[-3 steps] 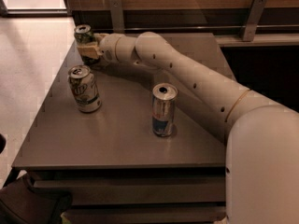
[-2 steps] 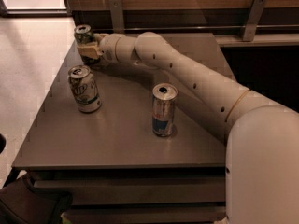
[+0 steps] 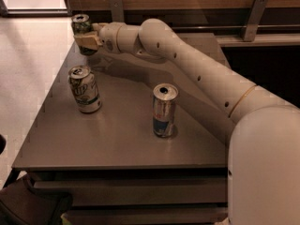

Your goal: Pick green can

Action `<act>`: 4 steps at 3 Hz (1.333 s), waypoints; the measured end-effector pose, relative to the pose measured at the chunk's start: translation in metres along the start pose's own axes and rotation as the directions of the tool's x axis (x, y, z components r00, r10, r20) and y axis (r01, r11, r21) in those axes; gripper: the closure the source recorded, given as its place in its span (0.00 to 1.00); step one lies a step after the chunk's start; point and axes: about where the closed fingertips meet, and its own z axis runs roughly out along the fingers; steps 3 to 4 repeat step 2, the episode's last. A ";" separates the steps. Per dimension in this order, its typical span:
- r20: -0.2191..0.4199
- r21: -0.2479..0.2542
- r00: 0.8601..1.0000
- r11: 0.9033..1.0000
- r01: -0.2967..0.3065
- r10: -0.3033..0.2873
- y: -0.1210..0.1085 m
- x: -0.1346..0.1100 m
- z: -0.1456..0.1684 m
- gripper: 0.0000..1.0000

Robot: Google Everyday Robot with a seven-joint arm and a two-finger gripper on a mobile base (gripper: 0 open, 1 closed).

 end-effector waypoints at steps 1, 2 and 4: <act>0.021 -0.013 1.000 1.000 0.023 -0.023 0.001 -0.042 -0.018 1.00; 0.033 -0.010 0.998 0.999 0.046 -0.046 0.002 -0.066 -0.029 1.00; 0.033 -0.010 0.998 0.999 0.046 -0.046 0.002 -0.066 -0.029 1.00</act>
Offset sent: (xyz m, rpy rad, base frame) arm -0.0220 -0.0313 0.0977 0.0083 -0.0878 0.0091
